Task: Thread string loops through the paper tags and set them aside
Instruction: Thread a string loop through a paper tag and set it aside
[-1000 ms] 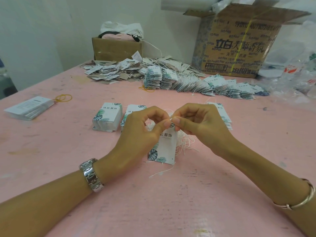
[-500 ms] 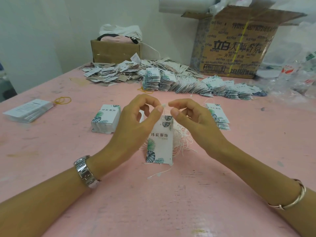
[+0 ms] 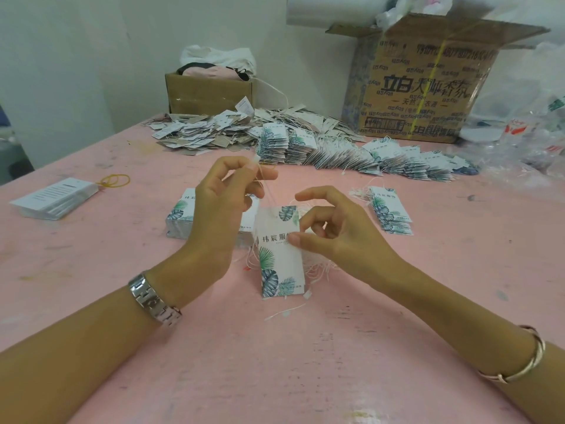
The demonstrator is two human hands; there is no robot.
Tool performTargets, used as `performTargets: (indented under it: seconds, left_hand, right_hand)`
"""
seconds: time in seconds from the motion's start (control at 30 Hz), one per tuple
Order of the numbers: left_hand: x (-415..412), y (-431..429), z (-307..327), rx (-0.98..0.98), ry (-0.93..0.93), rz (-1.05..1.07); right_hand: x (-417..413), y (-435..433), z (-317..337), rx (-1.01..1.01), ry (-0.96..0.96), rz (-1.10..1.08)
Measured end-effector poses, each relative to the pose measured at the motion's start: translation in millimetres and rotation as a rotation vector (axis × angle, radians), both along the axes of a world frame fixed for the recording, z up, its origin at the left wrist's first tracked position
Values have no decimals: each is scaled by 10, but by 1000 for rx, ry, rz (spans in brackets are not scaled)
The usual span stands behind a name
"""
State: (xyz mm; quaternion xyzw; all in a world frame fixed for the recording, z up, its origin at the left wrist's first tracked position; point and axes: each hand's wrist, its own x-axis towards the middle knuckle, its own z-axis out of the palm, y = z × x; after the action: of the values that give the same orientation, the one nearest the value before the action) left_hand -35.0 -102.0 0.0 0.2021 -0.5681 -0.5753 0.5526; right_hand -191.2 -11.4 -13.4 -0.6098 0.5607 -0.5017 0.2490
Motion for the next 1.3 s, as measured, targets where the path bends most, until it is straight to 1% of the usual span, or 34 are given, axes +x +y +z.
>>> performTargets:
  seconds: [0.1, 0.2, 0.3, 0.4, 0.5, 0.6, 0.7, 0.77, 0.93, 1.1, 1.3]
  left_hand:
    - [18, -39, 41, 116, 113, -11]
    - [23, -70, 58, 197, 182, -13]
    - [19, -90, 54, 241, 206, 3]
    - [12, -98, 50, 270, 218, 12]
    - [12, -102, 50, 302, 232, 41]
    - [19, -124, 50, 333, 261, 79]
    - [28, -150, 41, 364, 297, 113]
    - [26, -155, 30, 371, 305, 124]
    - [6, -140, -1, 333, 244, 148]
    - [2, -142, -9, 333, 232, 162]
    - [4, -155, -11, 330, 244, 164]
  right_hand:
    - [6, 20, 32, -22, -46, 18]
    - [18, 42, 60, -52, -57, 48]
    - [22, 48, 80, -55, -133, 107]
    - [14, 32, 65, -55, -138, 134]
    - [9, 24, 30, -17, -182, 162]
    - [-7, 22, 28, -19, -261, 152]
    - [-35, 15, 44, -24, -269, 124]
    - [-55, 8, 46, -19, -262, 104]
    - [-108, -3, 59, -12, -244, 85]
    - [-180, -2, 85, 9, -197, 53]
    - [-212, -10, 104, 14, -218, 54]
